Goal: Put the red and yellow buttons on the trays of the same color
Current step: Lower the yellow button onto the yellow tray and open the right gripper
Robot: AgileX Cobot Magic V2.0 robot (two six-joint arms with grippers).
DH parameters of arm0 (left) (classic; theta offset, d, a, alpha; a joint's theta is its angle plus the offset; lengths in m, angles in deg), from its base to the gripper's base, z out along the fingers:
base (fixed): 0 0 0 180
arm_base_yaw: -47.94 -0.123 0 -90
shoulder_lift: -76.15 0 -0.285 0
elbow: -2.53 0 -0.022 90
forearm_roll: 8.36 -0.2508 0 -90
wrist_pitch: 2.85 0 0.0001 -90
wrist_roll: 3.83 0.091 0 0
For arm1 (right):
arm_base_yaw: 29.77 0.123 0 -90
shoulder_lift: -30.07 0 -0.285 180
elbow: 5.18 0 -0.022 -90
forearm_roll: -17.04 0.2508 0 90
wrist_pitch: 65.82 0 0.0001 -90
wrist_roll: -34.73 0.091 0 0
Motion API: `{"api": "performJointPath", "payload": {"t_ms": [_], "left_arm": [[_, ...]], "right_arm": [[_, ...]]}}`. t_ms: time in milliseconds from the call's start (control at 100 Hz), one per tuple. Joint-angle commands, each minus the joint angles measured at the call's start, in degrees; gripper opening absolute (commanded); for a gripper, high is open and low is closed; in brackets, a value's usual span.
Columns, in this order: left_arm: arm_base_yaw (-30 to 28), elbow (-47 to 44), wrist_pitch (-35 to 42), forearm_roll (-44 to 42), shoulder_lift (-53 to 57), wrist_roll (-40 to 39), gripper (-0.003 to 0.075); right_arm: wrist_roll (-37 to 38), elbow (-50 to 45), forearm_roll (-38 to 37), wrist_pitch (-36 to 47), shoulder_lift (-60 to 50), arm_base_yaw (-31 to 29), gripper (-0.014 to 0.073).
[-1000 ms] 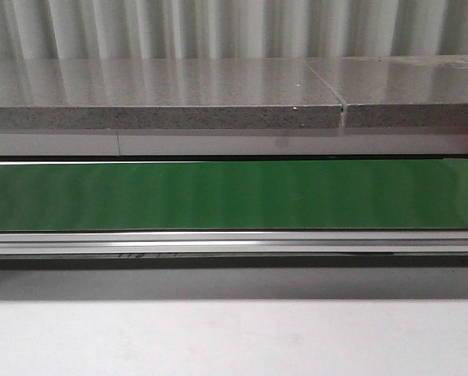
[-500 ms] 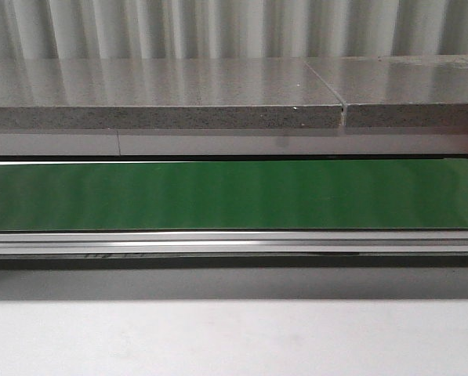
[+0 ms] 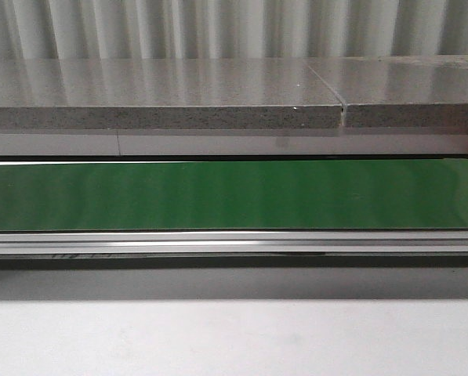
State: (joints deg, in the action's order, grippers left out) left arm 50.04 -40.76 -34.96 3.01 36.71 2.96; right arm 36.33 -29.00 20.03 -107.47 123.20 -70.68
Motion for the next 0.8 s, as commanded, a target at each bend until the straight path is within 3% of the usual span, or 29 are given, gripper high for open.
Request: {"api": "performJointPath", "payload": {"t_ms": [0, 350, 790], "left_arm": [[0.41, 1.55, 4.12, 0.86, 0.00, 0.12, -0.0020], [0.41, 1.55, 4.12, 0.86, 0.00, 0.12, -0.0020], [0.41, 1.55, 4.12, 0.86, 0.00, 0.12, -0.0020]], "right_arm": [[0.33, 1.32, -0.62, 2.25, -0.36, -0.24, 0.0110], [0.64, 1.32, -0.62, 2.63, 2.50, -0.26, 0.0125], [0.64, 1.32, -0.62, 2.75, 2.50, -0.26, 0.0356]]}}
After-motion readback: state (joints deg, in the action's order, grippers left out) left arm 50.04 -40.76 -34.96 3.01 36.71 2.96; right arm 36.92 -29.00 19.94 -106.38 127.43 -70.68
